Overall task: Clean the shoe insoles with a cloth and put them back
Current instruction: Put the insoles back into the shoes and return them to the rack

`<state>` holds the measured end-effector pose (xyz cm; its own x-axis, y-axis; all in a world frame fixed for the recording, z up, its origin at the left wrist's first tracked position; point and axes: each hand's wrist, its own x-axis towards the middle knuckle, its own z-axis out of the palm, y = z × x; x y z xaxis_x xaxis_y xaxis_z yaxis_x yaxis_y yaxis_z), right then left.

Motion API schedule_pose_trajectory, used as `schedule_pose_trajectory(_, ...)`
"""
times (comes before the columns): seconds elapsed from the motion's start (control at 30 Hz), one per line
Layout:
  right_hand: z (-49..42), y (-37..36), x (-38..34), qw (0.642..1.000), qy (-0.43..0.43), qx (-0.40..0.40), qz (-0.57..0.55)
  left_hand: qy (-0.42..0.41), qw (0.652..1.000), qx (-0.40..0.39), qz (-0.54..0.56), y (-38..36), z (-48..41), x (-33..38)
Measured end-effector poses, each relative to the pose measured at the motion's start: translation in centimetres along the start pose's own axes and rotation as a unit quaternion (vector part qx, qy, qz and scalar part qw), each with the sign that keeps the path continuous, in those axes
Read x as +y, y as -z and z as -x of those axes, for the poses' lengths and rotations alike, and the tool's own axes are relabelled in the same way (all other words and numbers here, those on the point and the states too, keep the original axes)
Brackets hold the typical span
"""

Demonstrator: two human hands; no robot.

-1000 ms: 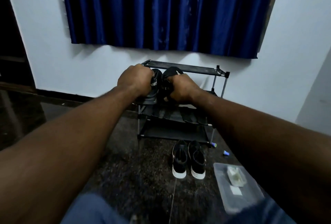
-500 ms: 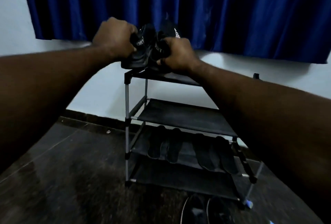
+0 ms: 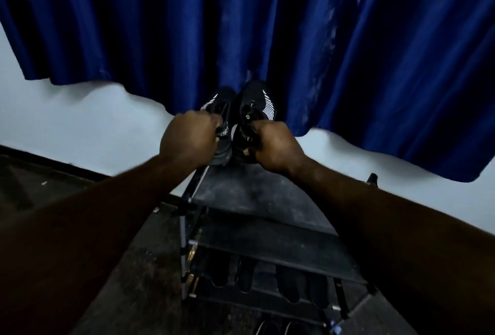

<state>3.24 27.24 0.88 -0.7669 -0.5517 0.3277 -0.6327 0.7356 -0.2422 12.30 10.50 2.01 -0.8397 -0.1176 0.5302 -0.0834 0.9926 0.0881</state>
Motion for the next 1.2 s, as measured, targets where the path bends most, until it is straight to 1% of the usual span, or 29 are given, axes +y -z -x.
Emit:
schedule_pose_trajectory(0.17, 0.2, 3.8, -2.1, 0.998, -0.023, -0.054, -0.028, -0.005, 0.997, -0.078, -0.008, 3.9, -1.3, 0.4)
schedule_pose_trajectory(0.23, 0.6, 5.7, -2.9, 0.996, -0.035, -0.076, -0.029, -0.005, 0.993, -0.119, -0.004, 5.8, -1.8, 1.0)
schedule_pose_trajectory(0.3, 1.1, 7.1, -3.6, 0.994, -0.048, -0.095, -0.025, -0.009, 0.99, -0.14, -0.006, 7.5, -2.3, 1.4)
schedule_pose_trajectory(0.43, 1.4, 9.3, -4.5, 0.993, -0.063, -0.099, -0.028, -0.028, 0.984, -0.178, -0.01, 10.5, -3.4, 2.3)
schedule_pose_trajectory(0.53, 2.1, 10.0, -5.1, 0.992, -0.072, -0.094, -0.034, -0.027, 0.98, -0.195, -0.009, 11.3, -3.1, 2.5)
schedule_pose_trajectory(0.63, 3.8, 9.7, -5.6, 0.991, -0.077, -0.101, -0.038, -0.025, 0.977, -0.213, 0.009, 11.4, -1.4, 2.5)
schedule_pose_trajectory(0.7, 5.3, 9.3, -6.1, 0.988, -0.084, -0.124, -0.039, -0.017, 0.973, -0.228, 0.022, 11.4, 0.1, 2.4)
schedule_pose_trajectory(0.77, 6.9, 8.5, -6.5, 0.983, -0.098, -0.149, -0.033, -0.013, 0.968, -0.251, 0.015, 11.2, 1.5, 2.3)
schedule_pose_trajectory(0.9, 9.1, 6.2, -6.5, 0.974, -0.138, -0.173, -0.044, -0.006, 0.959, -0.283, -0.002, 10.6, 3.5, 2.3)
schedule_pose_trajectory(0.97, 9.3, 5.3, -6.5, 0.97, -0.144, -0.187, -0.054, 0.0, 0.959, -0.285, -0.008, 10.1, 4.0, 2.2)
schedule_pose_trajectory(1.13, 8.0, 2.6, -5.4, 0.967, -0.164, -0.183, -0.06, -0.005, 0.964, -0.265, -0.03, 6.0, 3.8, 0.1)
schedule_pose_trajectory(1.2, 7.4, 1.2, -5.0, 0.965, -0.175, -0.188, -0.056, -0.004, 0.962, -0.269, -0.037, 4.2, 3.5, -0.6)
